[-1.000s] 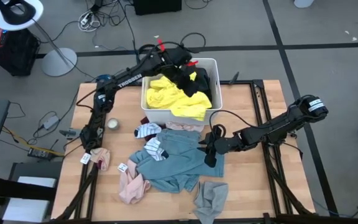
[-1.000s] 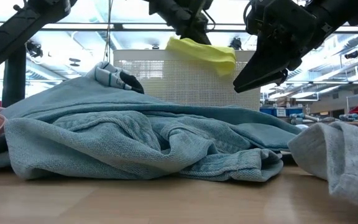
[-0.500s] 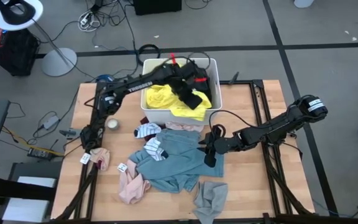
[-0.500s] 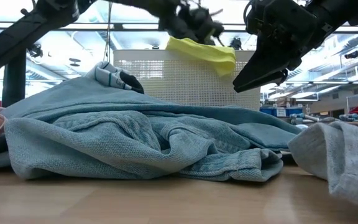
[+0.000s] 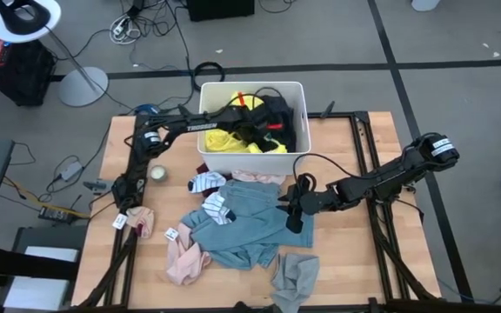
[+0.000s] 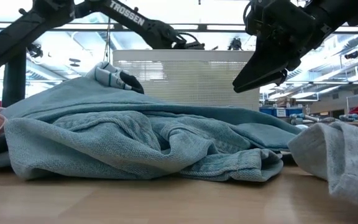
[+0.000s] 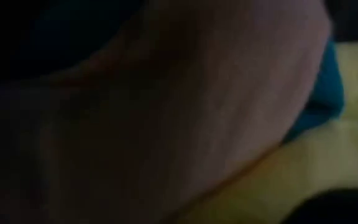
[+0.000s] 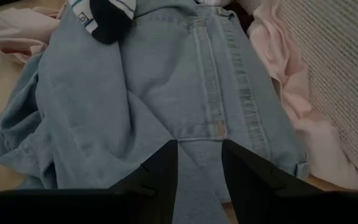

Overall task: Sort clothes
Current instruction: Put the yellow cloth into the white laundry bin

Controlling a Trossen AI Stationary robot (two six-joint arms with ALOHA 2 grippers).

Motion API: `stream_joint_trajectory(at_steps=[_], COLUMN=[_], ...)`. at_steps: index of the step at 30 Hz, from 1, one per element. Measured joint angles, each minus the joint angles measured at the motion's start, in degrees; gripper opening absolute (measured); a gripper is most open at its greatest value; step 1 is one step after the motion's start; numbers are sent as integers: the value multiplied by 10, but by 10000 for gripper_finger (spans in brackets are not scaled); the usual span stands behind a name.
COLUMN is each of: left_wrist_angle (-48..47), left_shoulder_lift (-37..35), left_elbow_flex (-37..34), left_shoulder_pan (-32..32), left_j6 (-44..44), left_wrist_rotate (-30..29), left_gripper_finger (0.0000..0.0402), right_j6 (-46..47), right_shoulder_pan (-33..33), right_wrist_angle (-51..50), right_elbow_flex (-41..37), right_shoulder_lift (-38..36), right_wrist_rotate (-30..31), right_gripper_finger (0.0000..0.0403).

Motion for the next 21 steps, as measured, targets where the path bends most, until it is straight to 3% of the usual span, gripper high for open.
stream_joint_trajectory(at_steps=[5, 9, 13, 21], left_wrist_angle=[-9, -25, -50, -185], left_shoulder_lift=[1, 2, 6, 6], left_elbow_flex=[-17, 11, 68, 212], left_shoulder_pan=[2, -4, -12, -30], left_j6=[3, 8, 16, 58], left_wrist_rotate=[-13, -18, -36, -163], left_gripper_finger=[0, 0, 0, 0], right_j6=[0, 0, 0, 0], right_shoulder_pan=[0, 0, 0, 0], right_wrist_angle=[-2, -2, -2, -19], right_elbow_flex=[0, 0, 0, 0], right_shoulder_lift=[0, 0, 0, 0], right_wrist_rotate=[0, 0, 0, 0], right_gripper_finger=[126, 126, 126, 126])
